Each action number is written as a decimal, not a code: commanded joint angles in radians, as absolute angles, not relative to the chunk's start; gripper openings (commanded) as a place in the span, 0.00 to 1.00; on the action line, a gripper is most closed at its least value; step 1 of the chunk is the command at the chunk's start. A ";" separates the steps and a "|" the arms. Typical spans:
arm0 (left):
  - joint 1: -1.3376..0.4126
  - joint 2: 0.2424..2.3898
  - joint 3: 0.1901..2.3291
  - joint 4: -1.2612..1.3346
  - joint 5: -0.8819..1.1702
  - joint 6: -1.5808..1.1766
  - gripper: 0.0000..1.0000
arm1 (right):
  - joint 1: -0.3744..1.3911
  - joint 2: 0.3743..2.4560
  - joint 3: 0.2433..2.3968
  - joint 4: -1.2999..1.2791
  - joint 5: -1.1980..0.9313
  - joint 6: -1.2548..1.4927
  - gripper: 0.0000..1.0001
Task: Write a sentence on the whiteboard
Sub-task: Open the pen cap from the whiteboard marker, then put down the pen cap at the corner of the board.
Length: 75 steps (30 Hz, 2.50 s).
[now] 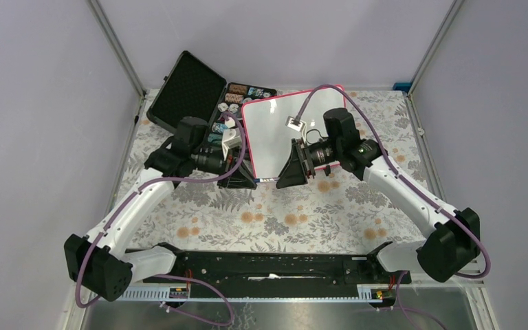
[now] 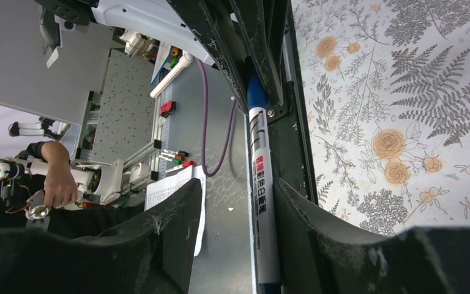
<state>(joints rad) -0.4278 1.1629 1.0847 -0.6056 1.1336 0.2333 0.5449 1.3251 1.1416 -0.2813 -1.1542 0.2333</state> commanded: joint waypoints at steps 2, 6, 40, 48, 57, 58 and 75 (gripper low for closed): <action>-0.430 1.169 1.128 -0.503 1.148 0.198 0.00 | 0.577 1.321 1.157 -0.149 -1.205 0.356 0.52; -0.426 1.172 1.124 -0.443 1.145 0.127 0.00 | 0.577 1.324 1.143 -0.088 -1.192 0.418 0.46; -0.264 1.148 1.086 -0.656 1.153 0.356 0.00 | 0.503 1.318 1.148 -0.131 -1.205 0.409 0.00; -0.067 1.190 1.082 -0.935 1.178 0.693 0.00 | 0.448 1.325 1.188 -0.387 -1.167 0.188 0.00; -0.001 1.147 0.873 -0.759 0.743 0.821 0.00 | 0.456 1.339 1.229 -0.593 -0.783 -0.079 0.00; -0.001 1.126 0.834 -0.703 0.704 0.806 0.00 | 0.457 1.330 1.203 -0.582 -0.767 -0.087 0.00; -0.086 1.268 0.570 -0.350 0.197 0.807 0.28 | 0.460 1.317 1.157 -0.531 -0.657 -0.126 0.00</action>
<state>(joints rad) -0.0521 1.2282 0.5785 -0.4522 0.3164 0.8066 0.4526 1.3441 1.1675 -0.5472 -0.6807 -0.1009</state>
